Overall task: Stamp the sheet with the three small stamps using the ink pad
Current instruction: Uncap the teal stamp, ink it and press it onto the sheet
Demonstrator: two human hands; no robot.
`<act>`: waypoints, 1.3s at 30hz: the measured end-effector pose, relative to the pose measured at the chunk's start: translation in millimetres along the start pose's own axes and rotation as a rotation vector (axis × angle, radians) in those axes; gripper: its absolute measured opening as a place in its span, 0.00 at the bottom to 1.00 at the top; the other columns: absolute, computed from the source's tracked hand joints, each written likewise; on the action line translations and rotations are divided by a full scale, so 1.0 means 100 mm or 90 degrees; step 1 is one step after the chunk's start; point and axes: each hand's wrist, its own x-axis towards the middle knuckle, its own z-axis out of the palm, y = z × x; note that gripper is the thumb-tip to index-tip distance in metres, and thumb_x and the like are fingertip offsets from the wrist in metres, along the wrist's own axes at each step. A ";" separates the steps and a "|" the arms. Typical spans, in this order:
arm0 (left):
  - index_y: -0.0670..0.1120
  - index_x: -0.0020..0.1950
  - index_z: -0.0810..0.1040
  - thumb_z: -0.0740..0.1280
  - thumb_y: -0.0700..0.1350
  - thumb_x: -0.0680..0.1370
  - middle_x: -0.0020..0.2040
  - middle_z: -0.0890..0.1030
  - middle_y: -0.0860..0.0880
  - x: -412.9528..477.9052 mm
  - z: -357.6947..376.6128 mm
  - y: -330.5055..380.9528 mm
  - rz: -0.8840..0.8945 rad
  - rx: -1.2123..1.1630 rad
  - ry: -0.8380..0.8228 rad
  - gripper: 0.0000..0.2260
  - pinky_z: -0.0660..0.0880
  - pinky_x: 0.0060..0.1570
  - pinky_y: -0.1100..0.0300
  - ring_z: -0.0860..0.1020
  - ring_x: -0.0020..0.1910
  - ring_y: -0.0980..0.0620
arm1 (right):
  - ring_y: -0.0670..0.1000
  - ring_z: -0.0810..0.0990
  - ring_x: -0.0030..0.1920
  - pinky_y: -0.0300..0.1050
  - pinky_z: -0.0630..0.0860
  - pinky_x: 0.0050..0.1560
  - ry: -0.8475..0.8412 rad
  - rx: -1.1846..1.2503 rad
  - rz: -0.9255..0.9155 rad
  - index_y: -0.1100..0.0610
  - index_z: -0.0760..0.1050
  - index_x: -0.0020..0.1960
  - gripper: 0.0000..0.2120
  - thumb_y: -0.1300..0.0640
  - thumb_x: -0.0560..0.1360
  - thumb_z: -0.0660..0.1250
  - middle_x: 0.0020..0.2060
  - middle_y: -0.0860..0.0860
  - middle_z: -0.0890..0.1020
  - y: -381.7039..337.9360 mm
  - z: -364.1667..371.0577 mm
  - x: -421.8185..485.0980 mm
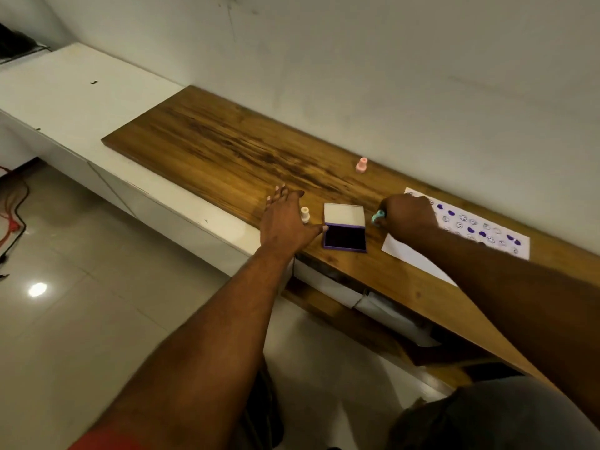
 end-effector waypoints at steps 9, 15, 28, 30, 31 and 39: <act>0.48 0.80 0.66 0.75 0.66 0.71 0.83 0.59 0.43 -0.49 -0.03 0.26 0.056 0.041 0.017 0.43 0.54 0.78 0.49 0.54 0.83 0.45 | 0.54 0.83 0.54 0.53 0.74 0.61 0.015 0.037 -0.035 0.51 0.82 0.60 0.14 0.45 0.82 0.64 0.53 0.52 0.85 -0.13 0.21 -0.81; 0.53 0.71 0.76 0.74 0.64 0.74 0.81 0.66 0.48 -0.86 0.09 0.43 0.131 0.016 0.040 0.28 0.63 0.74 0.50 0.60 0.81 0.49 | 0.55 0.83 0.55 0.54 0.76 0.62 0.035 0.082 -0.018 0.52 0.81 0.63 0.16 0.44 0.83 0.64 0.55 0.53 0.85 -0.18 0.39 -1.03; 0.53 0.69 0.78 0.72 0.61 0.76 0.81 0.65 0.46 -0.70 0.37 0.36 0.172 0.071 0.001 0.24 0.61 0.75 0.50 0.58 0.82 0.48 | 0.56 0.83 0.56 0.54 0.75 0.64 0.083 0.083 -0.041 0.50 0.76 0.68 0.18 0.42 0.84 0.61 0.57 0.53 0.85 -0.26 0.50 -0.82; 0.52 0.70 0.78 0.72 0.60 0.76 0.81 0.64 0.45 -0.67 0.43 0.39 0.184 0.075 -0.010 0.24 0.60 0.76 0.49 0.59 0.81 0.47 | 0.56 0.83 0.55 0.54 0.76 0.64 0.083 0.097 -0.048 0.50 0.76 0.69 0.19 0.42 0.83 0.61 0.57 0.53 0.85 -0.24 0.50 -0.79; 0.52 0.70 0.78 0.72 0.60 0.76 0.81 0.65 0.44 -0.66 0.45 0.41 0.184 0.077 -0.013 0.24 0.59 0.76 0.49 0.60 0.81 0.47 | 0.56 0.83 0.55 0.54 0.76 0.63 0.085 0.109 -0.052 0.50 0.77 0.68 0.19 0.42 0.83 0.62 0.56 0.53 0.85 -0.23 0.51 -0.79; 0.54 0.70 0.79 0.72 0.57 0.78 0.82 0.63 0.45 -0.58 0.46 0.51 0.167 0.102 -0.026 0.21 0.52 0.77 0.52 0.59 0.81 0.47 | 0.50 0.84 0.46 0.45 0.79 0.51 0.102 0.332 -0.048 0.52 0.83 0.62 0.17 0.44 0.80 0.69 0.49 0.50 0.87 -0.20 0.55 -0.75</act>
